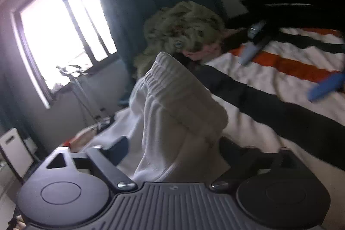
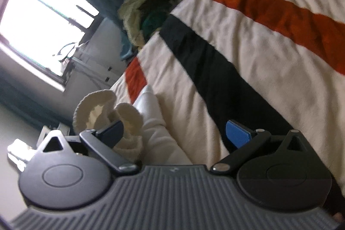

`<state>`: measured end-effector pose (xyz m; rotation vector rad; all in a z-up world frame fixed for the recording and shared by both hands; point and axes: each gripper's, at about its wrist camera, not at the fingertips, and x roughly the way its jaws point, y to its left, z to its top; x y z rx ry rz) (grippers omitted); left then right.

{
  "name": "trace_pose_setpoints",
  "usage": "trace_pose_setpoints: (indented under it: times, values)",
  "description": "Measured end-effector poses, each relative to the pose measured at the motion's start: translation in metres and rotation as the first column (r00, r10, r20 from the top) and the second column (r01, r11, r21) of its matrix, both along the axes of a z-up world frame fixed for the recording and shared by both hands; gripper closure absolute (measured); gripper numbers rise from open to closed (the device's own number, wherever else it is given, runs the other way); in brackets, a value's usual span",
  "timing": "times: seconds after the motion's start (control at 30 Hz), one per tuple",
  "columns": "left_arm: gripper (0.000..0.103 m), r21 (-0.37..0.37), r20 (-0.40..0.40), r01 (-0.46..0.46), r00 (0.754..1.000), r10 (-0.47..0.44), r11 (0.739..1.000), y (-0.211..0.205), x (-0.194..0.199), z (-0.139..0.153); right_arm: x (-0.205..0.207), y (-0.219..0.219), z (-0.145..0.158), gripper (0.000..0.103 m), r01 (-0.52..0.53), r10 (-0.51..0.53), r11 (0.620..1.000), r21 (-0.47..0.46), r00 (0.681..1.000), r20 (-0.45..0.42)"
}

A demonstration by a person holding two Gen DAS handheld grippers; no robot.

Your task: Fold clothes

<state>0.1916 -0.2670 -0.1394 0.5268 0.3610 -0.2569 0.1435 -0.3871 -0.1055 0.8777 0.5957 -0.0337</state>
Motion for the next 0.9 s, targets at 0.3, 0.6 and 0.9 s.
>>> trace_pose_setpoints:
  times: [0.3, 0.6, 0.9]
  values:
    - [0.005, -0.051, -0.127, -0.068, 0.99, 0.061, 0.996, 0.099, -0.038, 0.005, -0.008, 0.02, -0.003, 0.0, -0.103, 0.101, 0.992, 0.071, 0.994, 0.036]
    - [0.002, -0.034, -0.05, -0.192, 0.98, 0.191, 0.981, 0.191, -0.051, 0.007, 0.0, 0.062, -0.017, 0.001, -0.182, 0.174, 0.973, 0.142, 0.983, 0.063]
    - [0.0, 0.036, 0.022, -0.124, 0.992, 0.124, 0.992, 0.204, -0.064, 0.0, 0.043, 0.097, -0.021, 0.019, -0.143, 0.145, 0.989, -0.046, 0.988, 0.055]
